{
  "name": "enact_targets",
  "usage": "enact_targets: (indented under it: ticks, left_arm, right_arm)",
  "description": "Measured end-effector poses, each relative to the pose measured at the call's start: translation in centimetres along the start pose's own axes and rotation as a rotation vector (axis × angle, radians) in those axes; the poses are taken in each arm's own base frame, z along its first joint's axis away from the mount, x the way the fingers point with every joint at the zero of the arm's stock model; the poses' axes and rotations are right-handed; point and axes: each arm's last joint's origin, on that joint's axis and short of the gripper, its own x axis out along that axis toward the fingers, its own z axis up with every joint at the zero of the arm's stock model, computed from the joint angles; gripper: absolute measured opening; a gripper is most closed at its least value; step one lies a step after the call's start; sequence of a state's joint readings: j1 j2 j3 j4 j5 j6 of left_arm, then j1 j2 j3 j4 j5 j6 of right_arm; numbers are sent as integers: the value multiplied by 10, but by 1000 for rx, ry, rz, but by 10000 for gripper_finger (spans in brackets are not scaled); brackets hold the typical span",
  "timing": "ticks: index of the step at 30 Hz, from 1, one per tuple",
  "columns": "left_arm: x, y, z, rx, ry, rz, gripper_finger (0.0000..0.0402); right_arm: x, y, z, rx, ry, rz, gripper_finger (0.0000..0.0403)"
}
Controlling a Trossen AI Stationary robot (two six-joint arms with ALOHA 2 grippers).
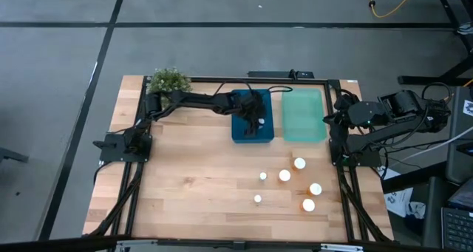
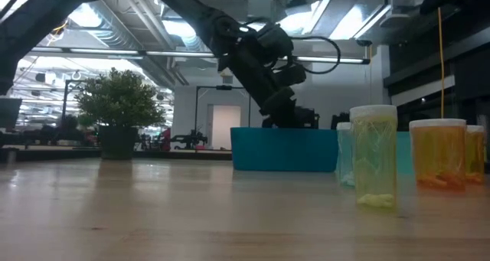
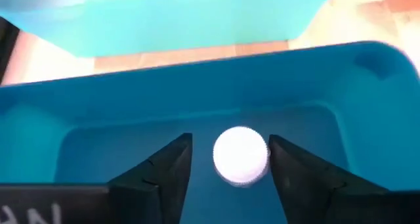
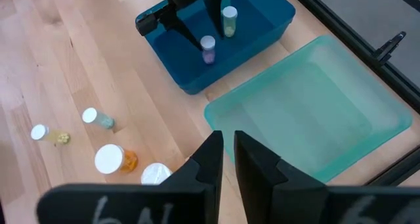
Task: Pick and place medicine bottles into bin by pill shape (circle, oval)
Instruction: Put the small blue pill bottle into the blue bin
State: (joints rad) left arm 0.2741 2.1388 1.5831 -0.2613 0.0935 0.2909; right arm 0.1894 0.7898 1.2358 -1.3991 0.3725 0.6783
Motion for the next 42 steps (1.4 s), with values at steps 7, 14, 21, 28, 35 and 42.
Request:
enact_targets:
  ticks: [7,14,21,28,35,42]
  left_arm:
    - [-31,-14,42,39,-69,-14,203]
    - [-70,-65,67,46,29,-124,204]
    - [-77,-129,56,125,207,-240,204]
    - [-42,-181,32,204,286,-264,198]
    - [-5,-202,18,216,231,-231,194]
    - [4,-209,22,216,142,-231,196]
  right_arm:
    - [0,0,0,2,4,6,42]
    - [0,0,0,3,3,6,42]
    - [0,0,0,3,2,7,42]
    - [0,0,0,11,-2,2,42]
    - [1,1,1,24,0,-1,42]
    - [2,2,1,22,9,2,42]
